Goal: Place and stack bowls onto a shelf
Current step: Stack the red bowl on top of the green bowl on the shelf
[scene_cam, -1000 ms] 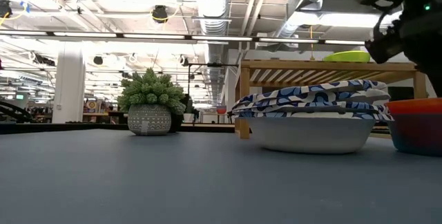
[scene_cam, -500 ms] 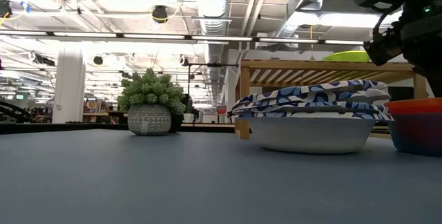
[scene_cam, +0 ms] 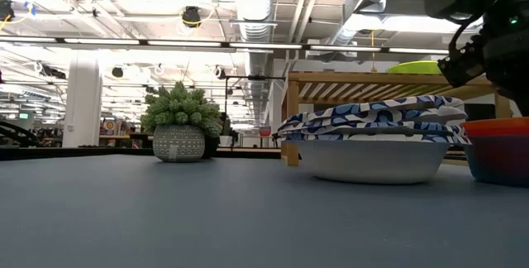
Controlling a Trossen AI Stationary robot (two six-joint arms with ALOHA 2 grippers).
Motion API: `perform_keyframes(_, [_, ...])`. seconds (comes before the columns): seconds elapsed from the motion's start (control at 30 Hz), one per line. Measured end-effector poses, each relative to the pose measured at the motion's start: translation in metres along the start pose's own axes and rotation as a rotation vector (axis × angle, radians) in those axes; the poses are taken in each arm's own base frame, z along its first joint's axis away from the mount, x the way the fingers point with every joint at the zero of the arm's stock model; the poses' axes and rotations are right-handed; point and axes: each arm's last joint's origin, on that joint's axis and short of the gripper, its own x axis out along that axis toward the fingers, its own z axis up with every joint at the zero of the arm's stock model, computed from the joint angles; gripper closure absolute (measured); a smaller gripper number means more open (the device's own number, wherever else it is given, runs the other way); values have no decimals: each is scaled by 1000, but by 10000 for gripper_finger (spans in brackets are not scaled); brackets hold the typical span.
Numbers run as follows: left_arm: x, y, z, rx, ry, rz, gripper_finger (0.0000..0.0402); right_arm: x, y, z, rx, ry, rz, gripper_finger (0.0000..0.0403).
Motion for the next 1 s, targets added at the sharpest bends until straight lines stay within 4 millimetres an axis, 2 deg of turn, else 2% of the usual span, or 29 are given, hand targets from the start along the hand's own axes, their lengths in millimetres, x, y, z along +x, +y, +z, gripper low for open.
perform_keyframes(0.23, [0, 0, 0, -1, -3, 0, 205, -1, 0, 0, 0, 4, 1, 285])
perform_keyframes(0.47, [0, 0, 0, -2, -10, 8, 205, -11, 5, 2, -18, -31, 5, 285])
perform_keyframes(1.0, [0, 0, 0, -3, -8, 8, 205, -9, 2, 1, -34, -23, -22, 288])
